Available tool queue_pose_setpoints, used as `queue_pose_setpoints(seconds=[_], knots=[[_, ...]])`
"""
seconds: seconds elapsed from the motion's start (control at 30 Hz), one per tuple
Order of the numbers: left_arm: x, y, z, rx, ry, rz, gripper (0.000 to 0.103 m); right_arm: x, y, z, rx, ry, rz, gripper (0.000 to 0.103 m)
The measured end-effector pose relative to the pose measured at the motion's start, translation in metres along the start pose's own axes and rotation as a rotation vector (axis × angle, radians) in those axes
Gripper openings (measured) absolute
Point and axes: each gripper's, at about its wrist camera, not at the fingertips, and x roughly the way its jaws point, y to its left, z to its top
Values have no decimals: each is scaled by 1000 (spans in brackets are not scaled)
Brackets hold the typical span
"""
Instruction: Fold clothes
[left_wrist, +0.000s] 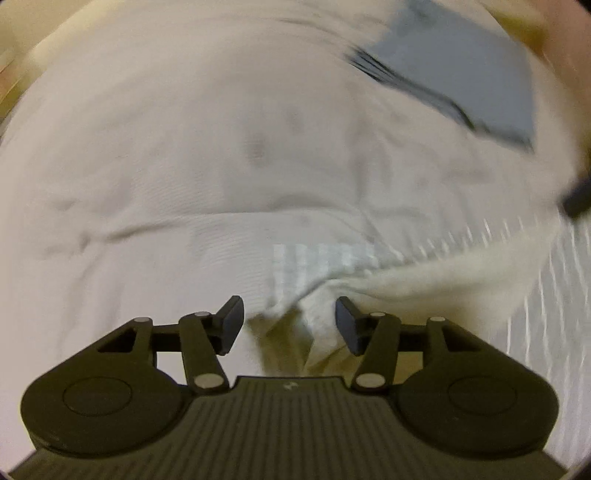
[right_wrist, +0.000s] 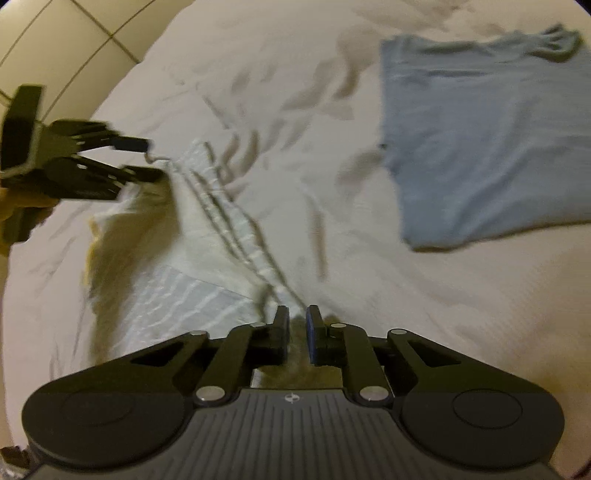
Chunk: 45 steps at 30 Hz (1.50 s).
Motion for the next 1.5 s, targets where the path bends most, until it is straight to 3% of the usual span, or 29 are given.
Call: queue_pose_setpoints(seconds=[0.13, 0.37, 0.47, 0.5, 0.57, 0.6, 0.67, 0.8, 0.93, 1.07, 1.2, 1.23, 1.3, 1.37, 1.5], knots=[[-7, 2, -6, -167, -28, -43, 49, -15, 10, -7, -44, -38, -26, 19], [41, -14, 3, -129, 30, -55, 45, 10, 46, -12, -175, 7, 92, 18], [61, -11, 3, -125, 33, -39, 49, 21, 36, -17, -203, 26, 40, 14], [65, -10, 3, -121, 33, -34, 53, 20, 28, -18, -190, 26, 22, 6], [66, -7, 6, -112, 32, -24, 55, 14, 13, -23, -167, 19, -21, 7], [64, -6, 7, -112, 28, -20, 55, 10, 7, -25, -163, 19, -41, 8], [53, -2, 7, -109, 16, -1, 53, 0, -5, -29, -146, 15, -84, 25], [21, 5, 0, -116, -20, 29, 51, -24, -6, -33, -117, -22, -84, 26], [-12, 1, -22, -154, -35, 30, 51, -24, 13, -35, -124, -26, -16, 27], [-23, -22, -56, -146, 19, 2, 51, -5, 26, -32, -153, 7, 21, 27], [-18, -34, -94, -117, 101, 21, 51, 3, 16, -28, -144, 8, -89, 16], [-18, -31, -102, -119, 114, 41, 51, 2, 14, -28, -148, 0, -126, 26], [-23, -24, -116, -137, 132, 83, 51, -7, 13, -30, -146, -21, -165, 31], [-34, -17, -126, -163, 129, 118, 51, -18, 18, -34, -161, -37, -170, 30], [-61, -11, -144, -204, 107, 136, 51, -28, 48, -48, -233, -36, -85, 30]])
